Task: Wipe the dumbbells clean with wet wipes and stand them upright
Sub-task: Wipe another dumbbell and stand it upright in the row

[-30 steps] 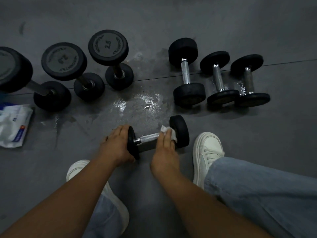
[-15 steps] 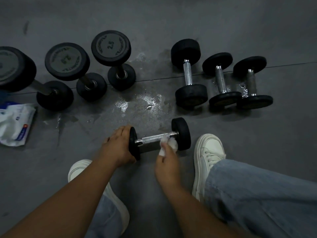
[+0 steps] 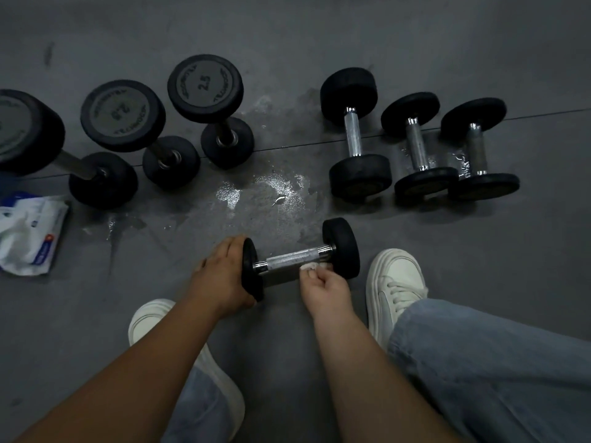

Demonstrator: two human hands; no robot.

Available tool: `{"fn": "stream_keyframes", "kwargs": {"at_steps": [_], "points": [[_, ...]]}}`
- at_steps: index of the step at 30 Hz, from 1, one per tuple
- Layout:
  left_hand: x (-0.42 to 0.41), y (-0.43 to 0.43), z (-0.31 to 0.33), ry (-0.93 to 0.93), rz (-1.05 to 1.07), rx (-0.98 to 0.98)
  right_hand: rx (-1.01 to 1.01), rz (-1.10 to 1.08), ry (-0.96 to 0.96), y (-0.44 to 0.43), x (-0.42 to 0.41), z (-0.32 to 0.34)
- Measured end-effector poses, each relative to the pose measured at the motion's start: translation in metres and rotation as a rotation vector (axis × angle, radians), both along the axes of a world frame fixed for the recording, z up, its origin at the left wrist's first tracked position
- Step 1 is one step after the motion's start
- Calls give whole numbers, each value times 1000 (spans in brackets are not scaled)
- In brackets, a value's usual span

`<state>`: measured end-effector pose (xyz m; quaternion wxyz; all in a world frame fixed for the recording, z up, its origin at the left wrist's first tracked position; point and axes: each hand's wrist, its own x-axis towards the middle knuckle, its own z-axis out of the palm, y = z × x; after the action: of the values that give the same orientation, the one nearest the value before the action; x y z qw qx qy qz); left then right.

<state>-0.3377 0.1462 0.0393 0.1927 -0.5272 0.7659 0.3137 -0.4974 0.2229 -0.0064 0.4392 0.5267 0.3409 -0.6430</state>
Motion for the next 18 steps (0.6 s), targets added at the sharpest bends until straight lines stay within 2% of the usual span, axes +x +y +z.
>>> {"fn": "stream_keyframes", "kwargs": {"at_steps": [6, 10, 16, 18], "points": [[-1, -3, 2, 1, -2, 5, 34, 95, 40, 12, -3, 10], [-1, -3, 2, -14, -3, 14, -1, 32, -2, 13, -6, 4], [0, -2, 1, -2, 2, 10, -33, 341, 69, 1, 7, 5], [0, -1, 0, 8, 10, 11, -76, 362, 86, -12, 7, 3]]}}
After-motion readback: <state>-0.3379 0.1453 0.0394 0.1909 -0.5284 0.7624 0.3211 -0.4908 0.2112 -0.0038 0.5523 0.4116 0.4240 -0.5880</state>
